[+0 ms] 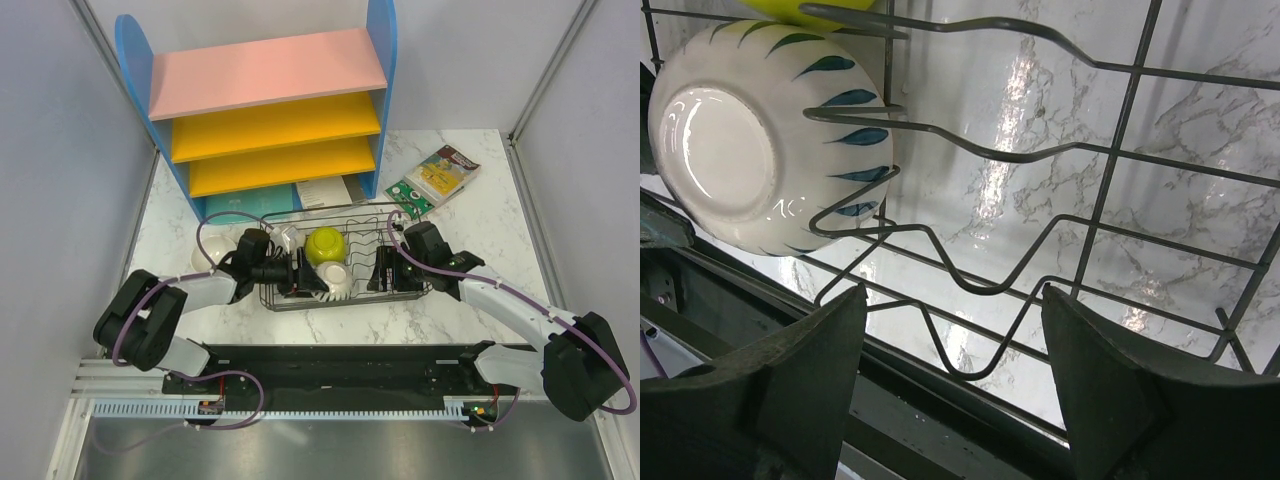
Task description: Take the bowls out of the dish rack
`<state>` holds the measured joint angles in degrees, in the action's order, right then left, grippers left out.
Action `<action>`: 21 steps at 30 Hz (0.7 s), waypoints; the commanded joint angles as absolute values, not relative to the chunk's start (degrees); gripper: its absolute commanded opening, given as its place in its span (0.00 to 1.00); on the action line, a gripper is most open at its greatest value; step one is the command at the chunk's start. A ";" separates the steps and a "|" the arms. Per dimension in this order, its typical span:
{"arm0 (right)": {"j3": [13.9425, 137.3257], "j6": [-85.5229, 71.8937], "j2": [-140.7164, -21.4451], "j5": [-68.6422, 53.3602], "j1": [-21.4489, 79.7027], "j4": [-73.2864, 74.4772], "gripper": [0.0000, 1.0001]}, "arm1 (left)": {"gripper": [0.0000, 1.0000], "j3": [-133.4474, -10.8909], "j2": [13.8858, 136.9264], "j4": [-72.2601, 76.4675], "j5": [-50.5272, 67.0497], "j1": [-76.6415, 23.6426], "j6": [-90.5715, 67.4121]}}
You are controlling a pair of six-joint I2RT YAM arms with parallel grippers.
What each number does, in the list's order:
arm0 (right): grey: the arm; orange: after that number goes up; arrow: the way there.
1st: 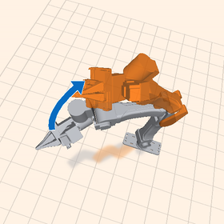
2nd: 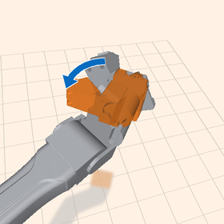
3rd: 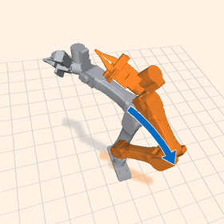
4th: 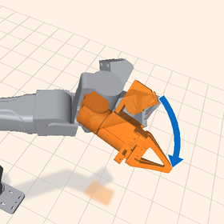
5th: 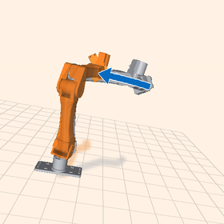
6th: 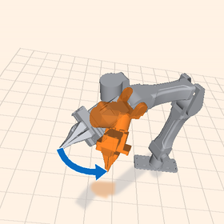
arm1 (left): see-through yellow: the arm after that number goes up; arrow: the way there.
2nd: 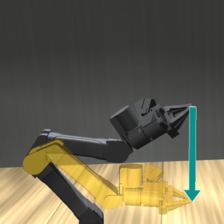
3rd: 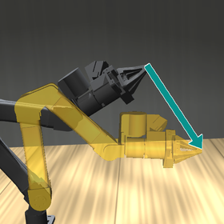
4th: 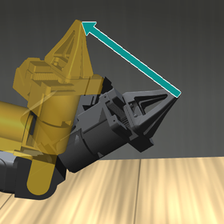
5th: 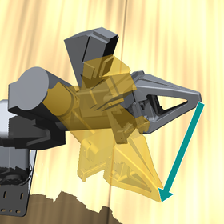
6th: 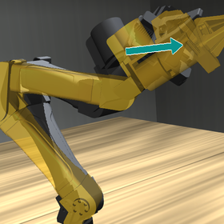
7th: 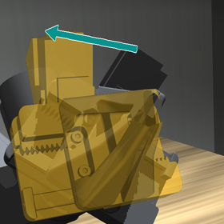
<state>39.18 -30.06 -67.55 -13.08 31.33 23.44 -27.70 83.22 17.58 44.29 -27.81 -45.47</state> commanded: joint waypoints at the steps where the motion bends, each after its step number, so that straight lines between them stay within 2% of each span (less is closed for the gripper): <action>1: 38.58 -30.50 -67.24 -13.36 31.20 21.97 0.78 | 0.68 -29.18 81.13 14.43 45.62 -27.60 -43.86; 9: 38.50 -30.67 -67.15 -13.45 31.29 21.89 0.78 | 0.51 -31.20 76.21 6.95 43.07 -27.60 -40.61; 15: 38.41 -30.67 -67.32 -13.36 31.29 21.89 0.78 | 0.47 -31.46 74.88 7.12 42.37 -27.51 -40.60; 18: 38.41 -30.76 -67.15 -13.27 31.20 21.88 0.78 | 0.49 -31.38 75.15 8.08 43.15 -27.51 -41.22; 20: 38.32 -30.76 -66.97 -13.10 31.29 21.88 0.78 | 0.57 -31.38 75.76 8.96 43.68 -27.51 -41.57; 21: 38.32 -30.85 -66.89 -13.01 31.20 21.80 0.78 | 0.65 -31.29 75.94 9.23 43.77 -27.51 -41.83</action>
<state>38.79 -30.24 -67.55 -13.08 31.33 23.14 -29.47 76.23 7.11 43.03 -27.81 -42.61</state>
